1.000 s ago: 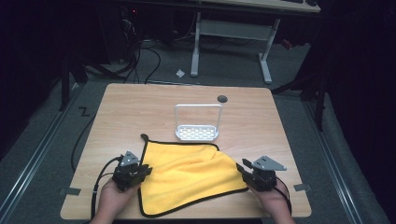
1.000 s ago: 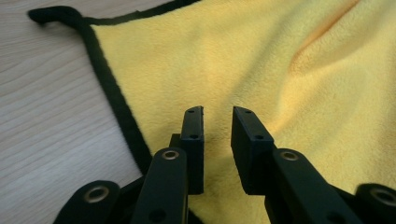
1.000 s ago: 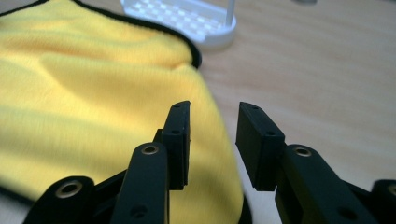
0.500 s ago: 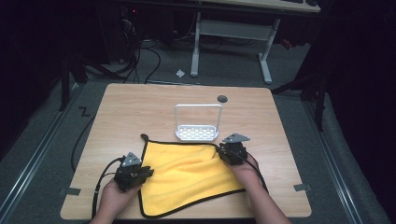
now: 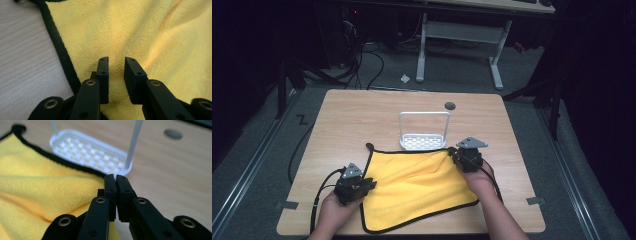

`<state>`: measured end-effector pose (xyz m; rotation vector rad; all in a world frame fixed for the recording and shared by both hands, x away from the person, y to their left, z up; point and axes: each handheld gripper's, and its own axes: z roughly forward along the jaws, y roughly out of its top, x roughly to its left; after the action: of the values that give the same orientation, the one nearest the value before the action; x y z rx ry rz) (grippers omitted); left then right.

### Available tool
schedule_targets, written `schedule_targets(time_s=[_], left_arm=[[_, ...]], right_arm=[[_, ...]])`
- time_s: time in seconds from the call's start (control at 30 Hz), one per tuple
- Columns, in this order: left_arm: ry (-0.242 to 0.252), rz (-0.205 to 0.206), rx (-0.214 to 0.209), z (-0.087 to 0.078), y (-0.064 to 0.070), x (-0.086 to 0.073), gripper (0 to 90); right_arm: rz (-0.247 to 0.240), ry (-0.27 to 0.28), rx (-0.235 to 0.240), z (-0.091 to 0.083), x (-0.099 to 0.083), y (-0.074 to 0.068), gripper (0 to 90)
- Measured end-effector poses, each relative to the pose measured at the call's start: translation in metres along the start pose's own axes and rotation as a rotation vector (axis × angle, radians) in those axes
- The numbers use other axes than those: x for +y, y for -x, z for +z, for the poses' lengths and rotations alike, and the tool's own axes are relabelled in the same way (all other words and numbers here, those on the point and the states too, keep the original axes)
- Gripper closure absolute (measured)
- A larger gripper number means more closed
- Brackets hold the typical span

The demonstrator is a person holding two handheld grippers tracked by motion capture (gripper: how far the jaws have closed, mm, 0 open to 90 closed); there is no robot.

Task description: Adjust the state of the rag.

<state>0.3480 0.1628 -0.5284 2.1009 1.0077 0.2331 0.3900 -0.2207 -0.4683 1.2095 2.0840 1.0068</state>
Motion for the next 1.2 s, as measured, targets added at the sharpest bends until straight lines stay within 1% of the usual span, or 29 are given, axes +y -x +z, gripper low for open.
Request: schedule_targets(time_s=[0.03,0.07,0.1,0.13,0.17,0.2,0.27,0.33,0.4,0.43,0.5,0.53,0.6,0.63,0.67,0.7,0.73,0.8,0.83,0.9,0.93,0.97,1.0,1.03,1.1,1.13,1.17,1.2], left_arm=[[-0.001,0.003,0.003,0.000,0.000,0.000,74.0],[0.000,0.003,0.005,0.000,0.000,0.000,74.0],[-0.001,0.005,0.006,0.000,0.000,0.000,74.0],[-0.001,0.005,0.006,0.000,0.000,0.000,74.0],[0.000,0.004,0.005,0.000,0.000,0.000,74.0],[0.001,0.004,0.005,0.000,0.000,0.000,74.0],[0.004,0.004,0.005,0.000,0.000,0.000,73.9],[0.007,0.001,0.003,0.001,0.000,0.000,73.7],[0.008,-0.001,0.001,0.001,-0.001,0.000,73.7],[0.008,0.001,0.003,0.001,0.000,-0.001,73.5],[0.008,0.002,0.004,0.001,0.000,-0.001,73.1],[0.008,0.001,0.004,0.000,0.000,-0.001,73.1],[0.009,0.001,0.003,0.000,0.000,-0.001,73.1],[0.010,0.000,0.002,0.000,0.000,-0.001,73.1],[0.012,0.000,-0.001,0.000,-0.001,-0.001,73.1],[0.013,-0.001,-0.002,0.000,-0.001,-0.001,73.1],[0.014,-0.001,-0.002,0.000,-0.001,-0.001,73.2],[0.015,0.000,-0.001,0.000,-0.001,-0.002,73.2],[0.015,0.001,-0.001,0.000,-0.001,-0.002,73.2],[0.016,0.002,-0.001,0.001,-0.001,-0.002,73.2],[0.017,0.001,-0.002,0.001,-0.001,-0.002,73.3],[0.017,0.001,-0.002,0.001,-0.001,-0.002,73.3],[0.016,0.003,0.001,0.001,0.000,-0.001,73.3],[0.016,0.005,0.004,0.001,0.000,-0.001,73.4],[0.016,0.008,0.007,0.001,0.000,-0.001,73.3],[0.016,0.008,0.007,0.001,0.000,-0.001,73.3],[0.017,0.005,0.010,0.002,0.000,-0.001,73.2],[0.016,0.009,0.013,0.001,0.001,-0.001,72.9]], right_arm=[[-0.005,0.043,-0.031,-0.009,0.013,0.004,89.5],[-0.006,0.054,-0.037,-0.011,0.017,0.007,89.2],[-0.002,0.057,-0.043,-0.013,0.021,0.010,88.7],[-0.002,0.057,-0.043,-0.013,0.021,0.010,88.7],[0.003,0.035,-0.045,-0.011,0.021,0.014,86.5],[0.002,0.022,-0.040,-0.009,0.019,0.015,85.5],[-0.005,-0.019,-0.028,-0.003,0.006,0.014,80.3],[0.011,-0.055,-0.013,0.006,-0.008,0.014,77.2],[0.037,-0.075,0.025,0.013,-0.017,0.014,73.2],[0.038,-0.081,0.025,0.016,-0.019,0.013,72.6],[0.037,-0.075,0.028,0.018,-0.021,0.011,72.7],[0.050,-0.072,0.019,0.023,-0.023,0.010,73.4],[0.052,-0.075,0.015,0.025,-0.024,0.010,73.9],[0.062,-0.094,0.008,0.032,-0.026,0.012,77.1],[0.068,-0.099,0.007,0.033,-0.027,0.013,82.8],[0.062,-0.106,0.013,0.034,-0.028,0.014,87.0],[0.052,-0.110,0.003,0.034,-0.029,0.013,88.1],[0.040,-0.097,-0.007,0.030,-0.026,0.014,88.4],[0.040,-0.077,-0.014,0.025,-0.023,0.015,88.5],[0.033,-0.036,-0.022,0.012,-0.011,0.018,88.4],[0.020,-0.011,-0.031,0.004,-0.003,0.019,88.3],[0.020,-0.011,-0.031,0.004,-0.003,0.019,88.3],[-0.013,0.040,-0.054,-0.014,0.017,0.021,87.5],[-0.021,0.053,-0.068,-0.018,0.023,0.021,85.7],[-0.038,0.061,-0.103,-0.024,0.032,0.026,82.2],[-0.038,0.061,-0.103,-0.024,0.032,0.026,82.2],[-0.032,0.051,-0.104,-0.025,0.033,0.031,79.2],[-0.032,0.045,-0.105,-0.025,0.032,0.032,77.6]])
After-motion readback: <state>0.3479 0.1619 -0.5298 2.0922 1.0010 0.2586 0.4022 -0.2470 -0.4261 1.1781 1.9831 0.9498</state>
